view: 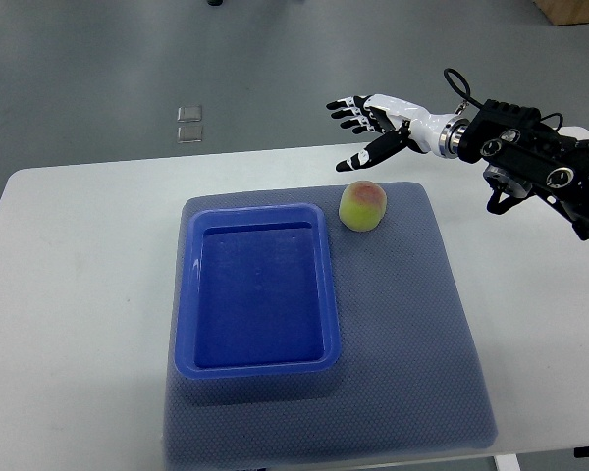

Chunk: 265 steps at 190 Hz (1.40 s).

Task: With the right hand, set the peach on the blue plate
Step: 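Move the right hand toward the peach and lower around it, then close the right hand fingers around the peach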

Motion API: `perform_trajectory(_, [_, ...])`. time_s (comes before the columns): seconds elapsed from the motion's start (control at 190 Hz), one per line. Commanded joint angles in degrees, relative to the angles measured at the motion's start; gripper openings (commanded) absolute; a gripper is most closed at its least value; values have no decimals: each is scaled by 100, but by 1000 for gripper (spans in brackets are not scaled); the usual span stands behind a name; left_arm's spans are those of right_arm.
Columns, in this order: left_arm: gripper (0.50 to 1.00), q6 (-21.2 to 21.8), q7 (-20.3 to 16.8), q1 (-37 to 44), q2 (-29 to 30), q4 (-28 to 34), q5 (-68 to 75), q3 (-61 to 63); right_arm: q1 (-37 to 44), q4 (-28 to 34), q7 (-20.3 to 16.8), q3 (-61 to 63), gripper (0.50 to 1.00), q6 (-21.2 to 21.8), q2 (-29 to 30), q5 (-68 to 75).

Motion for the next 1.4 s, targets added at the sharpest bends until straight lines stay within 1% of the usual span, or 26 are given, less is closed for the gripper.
perform_trajectory(0.0, [1000, 0, 0, 0, 0, 4, 0, 1, 244, -1, 1, -579, 926, 30, 56, -545])
perform_trajectory(0.1, [1000, 0, 0, 0, 0, 4, 0, 9, 368, -1, 1, -896, 926, 30, 91, -844])
perform_trajectory(0.106, [1000, 0, 0, 0, 0, 4, 0, 9, 446, -1, 10, -1113, 926, 30, 108, -1044])
perform_trajectory(0.137, [1000, 0, 0, 0, 0, 4, 0, 9, 499, -1, 10, -1203, 926, 30, 108, -1134])
perform_trajectory(0.359, [1000, 0, 0, 0, 0, 4, 0, 1, 570, -10, -8, -1529, 924, 47, 152, -1336])
perform_trajectory(0.406, [1000, 0, 0, 0, 0, 4, 0, 1, 587, -115, -34, -1748, 921, -23, 302, -1398])
perform_trajectory(0.58, [1000, 0, -8, 0, 0, -5, 0, 1, 552, -485, -78, -1907, 915, -41, 565, -1407])
perform_trajectory(0.639, [1000, 0, 0, 0, 0, -5, 0, 1, 552, -572, -148, -1915, 913, -32, 653, -1407])
perform_trajectory(0.739, [1000, 0, 0, 0, 0, 4, 0, 1, 552, -590, -245, -1942, 913, -23, 706, -1407])
perform_trajectory(1.003, [1000, 0, -8, 0, 0, 13, 0, 9, 552, -590, -271, -2249, 907, -32, 759, -1407])
perform_trajectory(1.05, [1000, 0, 0, 0, 0, 13, 0, 1, 544, -599, -271, -2267, 897, -32, 820, -1424])
perform_trajectory(1.14, [1000, 0, 0, 0, 0, 4, 0, 1, 544, -669, -280, -2293, 860, -32, 908, -1442])
perform_trajectory(1.156, [1000, 0, 0, 0, 0, 4, 0, 1, 544, -696, -280, -2311, 838, -32, 917, -1459])
perform_trajectory(1.161, [1000, 0, 0, 0, 0, 4, 0, 1, 544, -696, -280, -2311, 838, -32, 917, -1460])
perform_trajectory(1.166, [1000, 0, -8, 0, 0, 4, 0, 1, 544, -713, -280, -2311, 823, -41, 917, -1477])
perform_trajectory(1.177, [1000, 0, 0, 0, 0, 4, 0, 1, 535, -731, -289, -2320, 811, -41, 926, -1486])
perform_trajectory(1.182, [1000, 0, 0, 0, 0, 4, 0, 1, 535, -731, -289, -2320, 811, -41, 926, -1486])
perform_trajectory(1.187, [1000, 0, 0, 0, 0, 4, 0, 1, 535, -739, -306, -2320, 797, -41, 926, -1503])
perform_trajectory(1.214, [1000, 0, 0, 0, 0, 4, 0, 1, 535, -766, -333, -2328, 782, -41, 926, -1521])
perform_trajectory(1.219, [1000, 0, -8, 0, 0, 4, 0, 1, 535, -775, -350, -2337, 772, -41, 926, -1521])
perform_trajectory(1.272, [1000, 0, -8, 0, 0, 4, 0, 1, 535, -775, -350, -2337, 772, -41, 926, -1521])
perform_trajectory(1.277, [1000, 0, -8, 0, 0, 4, 0, 1, 517, -810, -403, -2337, 720, -49, 934, -1521])
perform_trajectory(1.293, [1000, 0, 0, 0, 0, 4, 0, 1, 517, -819, -412, -2337, 709, -50, 935, -1530])
perform_trajectory(1.309, [1000, 0, -8, 0, 0, 4, 0, 1, 517, -819, -421, -2337, 687, -58, 943, -1530])
perform_trajectory(1.351, [1000, 0, 0, 0, 0, 4, 0, 1, 517, -819, -421, -2337, 662, -85, 970, -1530])
perform_trajectory(1.393, [1000, 0, 0, 0, 0, 4, 0, 1, 517, -819, -421, -2337, 662, -85, 970, -1530])
